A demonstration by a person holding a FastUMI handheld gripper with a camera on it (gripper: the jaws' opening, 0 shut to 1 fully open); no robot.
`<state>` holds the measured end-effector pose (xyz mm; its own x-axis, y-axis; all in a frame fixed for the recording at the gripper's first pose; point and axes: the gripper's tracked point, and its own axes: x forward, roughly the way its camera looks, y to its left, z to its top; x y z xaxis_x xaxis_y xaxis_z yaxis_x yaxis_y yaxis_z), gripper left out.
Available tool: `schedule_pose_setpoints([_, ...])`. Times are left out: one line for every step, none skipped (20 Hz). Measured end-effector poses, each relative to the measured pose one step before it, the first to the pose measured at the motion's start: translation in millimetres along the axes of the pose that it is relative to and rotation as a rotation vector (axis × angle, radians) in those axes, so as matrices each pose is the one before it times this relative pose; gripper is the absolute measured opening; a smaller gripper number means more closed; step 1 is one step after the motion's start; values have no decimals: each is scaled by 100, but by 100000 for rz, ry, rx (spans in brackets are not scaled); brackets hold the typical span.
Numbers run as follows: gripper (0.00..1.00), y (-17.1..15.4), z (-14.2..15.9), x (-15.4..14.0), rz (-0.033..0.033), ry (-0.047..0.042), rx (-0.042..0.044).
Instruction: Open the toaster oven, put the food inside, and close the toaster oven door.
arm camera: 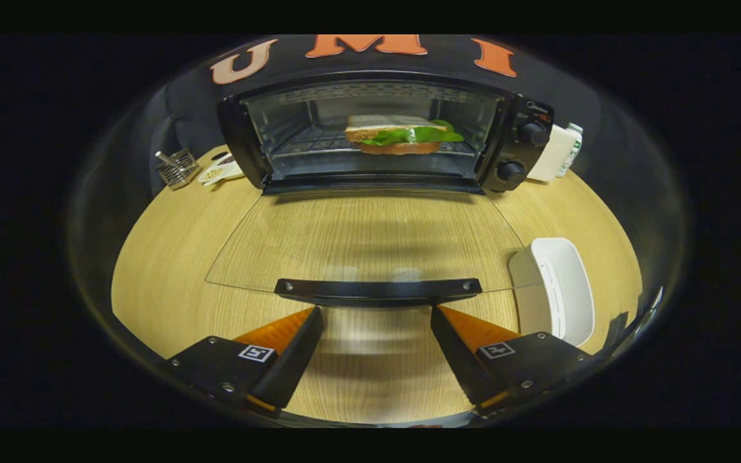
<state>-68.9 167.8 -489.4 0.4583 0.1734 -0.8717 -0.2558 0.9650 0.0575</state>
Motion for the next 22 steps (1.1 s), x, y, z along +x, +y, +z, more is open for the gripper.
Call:
schedule_pose_setpoints([99, -7, 256, -306, 64, -1112, 0])
schedule_pose_setpoints([100, -86, 340, -323, -66, -1195, -162])
schedule_pose_setpoints([100, -16, 306, -326, -1, -901, 157])
schedule_pose_setpoints([100, -46, 306, -326, 85, -635, 57])
schedule_pose_setpoints([100, 70, 402, -334, 22, -441, 184])
schedule_pose_setpoints([100, 15, 393, -363, -96, -849, 21])
schedule_pose_setpoints([100, 25, 559, -431, -177, -1300, -73])
schedule_pose_setpoints([100, -32, 538, -413, -290, -1596, -105])
schedule_pose_setpoints([100, 16, 597, -463, -260, -1583, 124])
schedule_pose_setpoints([100, -42, 787, -436, -329, -1670, 219])
schedule_pose_setpoints([100, 52, 684, -296, -229, -1399, 68])
schedule_pose_setpoints([100, 41, 709, -244, -182, -1324, 25])
schedule_pose_setpoints([100, 65, 842, -199, -177, -1476, -71])
schedule_pose_setpoints([100, -69, 868, -36, -366, -1349, -167])
schedule_pose_setpoints([100, -42, 851, -101, -624, -1649, 71])
schedule_pose_setpoints([100, -191, 831, -88, -382, -1734, 227])
schedule_pose_setpoints([100, 37, 917, 4, -260, -1704, 188])
schedule_pose_setpoints([100, -126, 870, -28, -283, -1348, 0])
schedule_pose_setpoints([100, 304, 817, -27, -56, -1448, -43])
schedule_pose_setpoints([100, 33, 746, 231, 84, -1203, 8])
schedule_pose_setpoints([100, 15, 663, 167, 67, -1146, 230])
schedule_pose_setpoints([100, 14, 649, 236, 50, -1140, 473])
